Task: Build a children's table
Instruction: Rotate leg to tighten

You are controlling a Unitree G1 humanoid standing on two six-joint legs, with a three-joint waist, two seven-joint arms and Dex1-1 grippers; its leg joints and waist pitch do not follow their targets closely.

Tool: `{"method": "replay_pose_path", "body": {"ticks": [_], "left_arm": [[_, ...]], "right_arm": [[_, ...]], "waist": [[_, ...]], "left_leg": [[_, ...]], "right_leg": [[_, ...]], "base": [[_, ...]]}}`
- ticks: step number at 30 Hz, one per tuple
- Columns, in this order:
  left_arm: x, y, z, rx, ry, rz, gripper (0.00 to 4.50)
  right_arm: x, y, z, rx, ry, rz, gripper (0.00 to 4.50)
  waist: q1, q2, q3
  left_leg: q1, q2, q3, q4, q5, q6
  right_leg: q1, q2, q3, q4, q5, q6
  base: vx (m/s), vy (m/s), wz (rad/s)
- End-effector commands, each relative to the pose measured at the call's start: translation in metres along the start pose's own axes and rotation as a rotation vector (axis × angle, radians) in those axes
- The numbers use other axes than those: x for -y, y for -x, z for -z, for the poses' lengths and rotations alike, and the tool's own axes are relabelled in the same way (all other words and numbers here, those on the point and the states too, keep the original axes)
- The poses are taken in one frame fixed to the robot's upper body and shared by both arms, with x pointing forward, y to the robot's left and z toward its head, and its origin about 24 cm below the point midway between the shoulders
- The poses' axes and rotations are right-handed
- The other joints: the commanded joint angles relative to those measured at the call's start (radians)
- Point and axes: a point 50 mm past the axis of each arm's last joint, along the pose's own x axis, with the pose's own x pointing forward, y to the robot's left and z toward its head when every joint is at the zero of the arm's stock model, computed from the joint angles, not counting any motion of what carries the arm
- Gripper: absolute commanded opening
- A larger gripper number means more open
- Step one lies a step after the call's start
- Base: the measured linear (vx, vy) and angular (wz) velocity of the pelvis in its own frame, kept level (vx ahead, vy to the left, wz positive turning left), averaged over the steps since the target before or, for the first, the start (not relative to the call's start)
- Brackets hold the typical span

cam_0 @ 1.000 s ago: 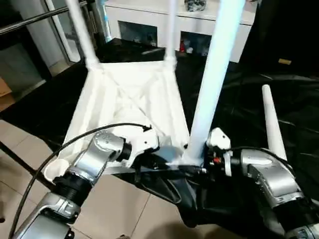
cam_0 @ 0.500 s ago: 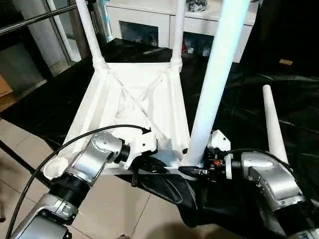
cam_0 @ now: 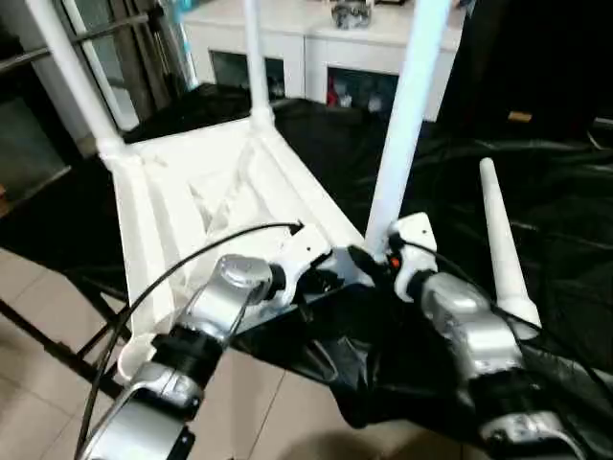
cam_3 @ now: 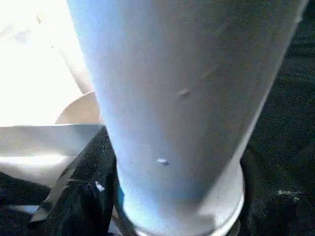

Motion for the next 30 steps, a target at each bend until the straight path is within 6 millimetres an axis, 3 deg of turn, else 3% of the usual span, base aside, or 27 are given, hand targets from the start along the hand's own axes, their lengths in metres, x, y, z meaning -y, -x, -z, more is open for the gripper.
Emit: {"method": "replay_pose_path", "body": {"ticks": [1,6,11,12,16,17,20,22,27,30], "left_arm": [[0.013,-0.013,-0.023,0.067,-0.058,0.059,0.0],[0.016,-0.004,-0.02,0.083,-0.108,0.143,0.0],[0.02,0.01,-0.012,0.086,-0.163,0.258,0.0],[0.02,0.013,-0.01,0.084,-0.168,0.269,0.0],[0.024,0.02,-0.005,0.081,-0.189,0.345,0.0],[0.025,0.023,-0.003,0.071,-0.198,0.369,0.0],[0.025,0.029,0.0,0.051,-0.21,0.411,0.0],[0.024,0.034,0.004,0.029,-0.221,0.45,0.0],[0.022,0.04,0.007,0.003,-0.234,0.483,0.0],[0.021,0.041,0.008,-0.003,-0.237,0.485,0.0]], "right_arm": [[-0.036,-0.009,0.029,-0.125,-0.039,-0.131,3.43],[-0.029,-0.005,0.016,-0.059,0.0,-0.187,3.76],[-0.024,0.009,0.006,-0.022,0.129,-0.359,3.76],[-0.022,0.014,0.006,-0.022,0.152,-0.41,3.76],[-0.016,0.033,0.004,-0.03,0.2,-0.567,3.76],[-0.015,0.039,0.004,-0.039,0.205,-0.621,3.76],[-0.013,0.053,0.005,-0.072,0.219,-0.743,3.76],[-0.01,0.06,0.007,-0.109,0.228,-0.805,3.76],[-0.009,0.063,0.005,-0.116,0.219,-0.829,3.32],[-0.012,0.065,0.005,-0.116,0.205,-0.845,3.0]], "waist": [[0.002,-0.004,-0.043],[0.0,-0.004,-0.046],[0.0,0.0,-0.055],[0.002,0.008,-0.056],[0.013,-0.001,-0.06],[0.016,-0.005,-0.059],[0.028,-0.004,-0.056],[0.034,0.003,-0.054],[0.039,-0.005,-0.05],[0.04,-0.004,-0.052]], "left_leg": [[-0.007,0.014,-0.007,-0.079,-0.213,0.022],[-0.009,0.017,-0.007,-0.079,-0.21,0.028],[-0.017,0.019,-0.005,-0.069,-0.12,0.06],[-0.012,0.02,-0.004,-0.066,-0.107,0.068],[-0.011,0.024,-0.002,-0.061,-0.063,0.102],[-0.013,0.023,0.0,-0.059,-0.065,0.112],[-0.009,0.026,0.002,-0.06,-0.08,0.119],[-0.009,0.027,0.002,-0.06,-0.096,0.11],[-0.007,0.024,0.002,-0.065,-0.138,0.074],[-0.006,0.025,0.001,-0.065,-0.117,0.07]], "right_leg": [[0.042,-0.069,0.038,-0.103,-0.388,-0.141],[0.045,-0.069,0.04,-0.095,-0.315,-0.165],[0.057,-0.067,0.04,-0.072,-0.093,-0.224],[0.055,-0.065,0.04,-0.066,-0.045,-0.239],[0.062,-0.067,0.041,-0.055,0.056,-0.271],[0.062,-0.067,0.041,-0.055,0.064,-0.275],[0.06,-0.068,0.04,-0.056,0.03,-0.275],[0.058,-0.068,0.04,-0.059,-0.013,-0.268],[0.055,-0.069,0.042,-0.072,-0.148,-0.23],[0.055,-0.068,0.042,-0.07,-0.136,-0.226]], "base": [[0.0,0.0,0.0],[0.0,0.0,0.0],[0.0,0.0,0.0],[0.0,0.0,0.0],[0.0,0.0,0.0],[0.0,0.0,0.0],[0.0,0.0,0.0],[0.0,0.0,0.0],[0.0,0.0,0.0],[0.0,0.0,0.0]]}}
